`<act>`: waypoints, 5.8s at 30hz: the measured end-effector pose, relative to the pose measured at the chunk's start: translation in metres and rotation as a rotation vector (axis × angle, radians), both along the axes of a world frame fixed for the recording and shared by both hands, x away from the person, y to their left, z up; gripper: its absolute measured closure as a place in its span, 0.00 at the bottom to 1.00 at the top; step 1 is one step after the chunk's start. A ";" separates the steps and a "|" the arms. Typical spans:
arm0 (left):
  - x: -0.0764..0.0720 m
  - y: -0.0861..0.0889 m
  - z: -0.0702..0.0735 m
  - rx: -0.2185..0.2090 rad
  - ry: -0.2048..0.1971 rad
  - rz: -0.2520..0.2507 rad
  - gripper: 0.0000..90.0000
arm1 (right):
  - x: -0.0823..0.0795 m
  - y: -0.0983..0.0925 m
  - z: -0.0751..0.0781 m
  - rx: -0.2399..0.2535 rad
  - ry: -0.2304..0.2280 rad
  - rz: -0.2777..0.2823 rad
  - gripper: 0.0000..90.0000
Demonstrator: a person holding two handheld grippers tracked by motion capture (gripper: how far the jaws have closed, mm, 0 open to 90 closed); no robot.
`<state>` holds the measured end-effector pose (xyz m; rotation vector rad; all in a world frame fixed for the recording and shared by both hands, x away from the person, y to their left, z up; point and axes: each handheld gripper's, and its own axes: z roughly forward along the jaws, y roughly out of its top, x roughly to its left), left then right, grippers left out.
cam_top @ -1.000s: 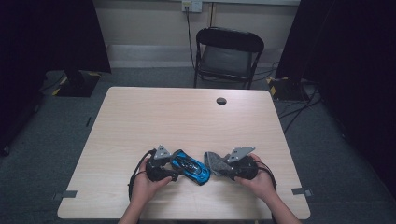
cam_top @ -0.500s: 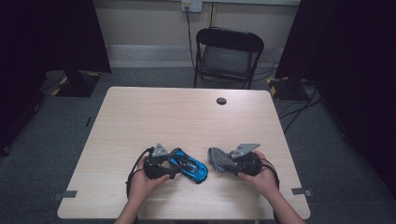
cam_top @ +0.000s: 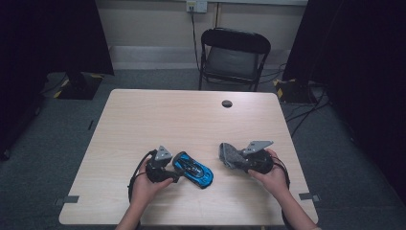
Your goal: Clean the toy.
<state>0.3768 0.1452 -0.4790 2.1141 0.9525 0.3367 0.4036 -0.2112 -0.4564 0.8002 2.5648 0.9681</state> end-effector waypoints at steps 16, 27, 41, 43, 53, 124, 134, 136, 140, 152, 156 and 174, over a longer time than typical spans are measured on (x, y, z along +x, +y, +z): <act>-0.001 0.004 0.007 -0.016 0.002 0.014 0.24 | 0.003 -0.003 0.002 -0.007 -0.023 -0.024 0.77; 0.003 0.022 0.012 -0.008 0.016 0.021 0.22 | 0.032 -0.007 0.005 0.045 -0.018 -0.114 0.77; 0.014 0.049 0.003 0.003 0.042 0.046 0.22 | 0.088 -0.005 -0.007 -0.037 -0.048 -0.196 0.77; 0.015 0.054 0.001 0.003 0.047 0.048 0.22 | 0.097 -0.002 -0.010 -0.036 -0.045 -0.208 0.76; 0.013 0.062 0.002 -0.008 0.041 0.054 0.22 | 0.103 0.003 -0.019 -0.034 -0.041 -0.224 0.67; -0.008 0.063 0.014 -0.044 0.023 0.041 0.18 | -0.004 -0.046 -0.008 0.134 0.049 -0.165 0.16; -0.011 0.068 0.014 -0.045 0.026 0.044 0.18 | -0.016 -0.056 -0.013 0.133 0.054 -0.166 0.16; -0.012 0.070 0.013 -0.047 0.028 0.048 0.18 | -0.019 -0.058 -0.014 0.137 0.054 -0.167 0.16; -0.013 0.073 0.013 -0.046 0.032 0.047 0.18 | -0.024 -0.062 -0.016 0.130 0.056 -0.163 0.16; -0.017 0.080 0.013 -0.041 0.024 0.036 0.18 | -0.035 -0.074 -0.022 0.135 0.067 -0.173 0.16; -0.020 0.085 0.014 -0.046 0.022 0.033 0.18 | -0.037 -0.076 -0.024 0.130 0.065 -0.170 0.16; -0.025 0.098 0.014 -0.048 0.016 0.036 0.18 | -0.049 -0.095 -0.032 0.118 0.079 -0.191 0.16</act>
